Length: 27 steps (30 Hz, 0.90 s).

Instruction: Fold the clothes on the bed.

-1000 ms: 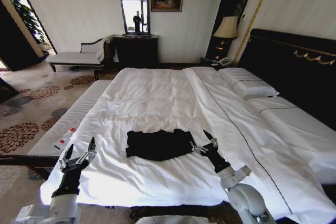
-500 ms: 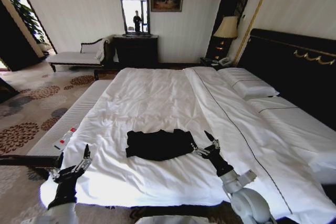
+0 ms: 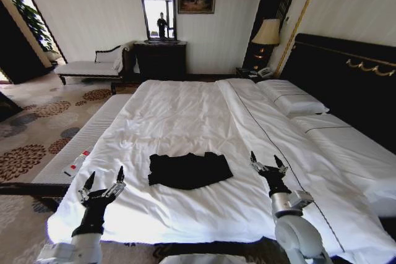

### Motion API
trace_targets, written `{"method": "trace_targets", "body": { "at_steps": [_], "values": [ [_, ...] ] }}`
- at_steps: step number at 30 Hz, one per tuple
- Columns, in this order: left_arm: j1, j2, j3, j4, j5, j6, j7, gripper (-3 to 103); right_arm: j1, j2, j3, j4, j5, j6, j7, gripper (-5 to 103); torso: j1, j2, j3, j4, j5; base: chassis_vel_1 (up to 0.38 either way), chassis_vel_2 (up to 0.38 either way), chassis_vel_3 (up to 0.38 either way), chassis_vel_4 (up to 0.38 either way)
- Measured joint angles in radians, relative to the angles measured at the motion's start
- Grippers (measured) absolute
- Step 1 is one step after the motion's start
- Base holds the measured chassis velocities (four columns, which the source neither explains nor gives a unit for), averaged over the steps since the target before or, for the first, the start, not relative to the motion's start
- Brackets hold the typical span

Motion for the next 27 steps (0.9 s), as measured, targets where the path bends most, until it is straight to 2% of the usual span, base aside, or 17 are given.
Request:
{"method": "trace_targets", "body": {
  "at_steps": [2,3,5,6,8,11,13,21,27],
  "values": [
    [-0.002,0.003,-0.001,-0.003,-0.005,0.010,0.000,100,0.001,0.001,0.004,-0.004,-0.006,0.025,-0.013,100,0.000,0.000,0.000,0.0001,0.0002,0.000,0.000,0.000,0.000],
    [-0.006,0.013,-0.006,-0.005,-0.028,0.035,0.006,100,0.000,0.003,0.008,-0.006,-0.005,0.051,-0.028,100,0.000,0.000,0.000,0.0001,0.0001,0.000,0.000,0.000,0.000],
    [-0.021,0.035,-0.025,-0.005,-0.084,0.075,0.021,100,-0.005,0.005,0.010,-0.001,0.014,0.060,-0.035,100,0.000,0.000,0.000,0.0001,0.0001,0.000,0.000,0.000,0.000],
    [-0.021,0.035,-0.025,-0.005,-0.084,0.075,0.021,100,-0.005,0.005,0.010,-0.001,0.014,0.060,-0.035,100,0.000,0.000,0.000,0.0001,0.0001,0.000,0.000,0.000,0.000],
    [-0.041,0.075,-0.050,-0.006,-0.145,0.121,0.028,100,-0.012,0.005,0.012,0.010,0.039,0.063,-0.036,100,0.000,0.000,0.000,0.0000,-0.0003,0.000,0.000,0.000,0.000],
    [-0.053,0.111,-0.068,-0.007,-0.173,0.139,0.029,100,-0.019,0.004,0.015,0.017,0.051,0.064,-0.036,100,0.000,0.000,0.000,0.0000,-0.0003,0.000,0.000,0.000,0.000],
    [-0.058,0.169,-0.086,-0.007,-0.214,0.153,0.027,100,-0.027,-0.002,0.026,0.028,0.062,0.064,-0.034,100,0.000,0.000,0.000,-0.0002,-0.0003,0.000,0.000,0.000,0.000],
    [-0.052,0.302,-0.126,-0.003,-0.246,0.142,0.026,100,-0.029,-0.053,0.071,0.017,0.077,0.080,-0.019,100,0.000,0.000,0.000,-0.0001,0.0000,0.000,0.000,0.000,0.000],
    [-0.061,0.318,-0.159,0.033,-0.252,0.116,0.036,100,-0.021,-0.103,0.088,0.008,0.119,0.068,-0.011,100,0.000,0.000,0.000,0.0001,0.0000,0.000,0.000,0.000,0.000]
  ]
}}
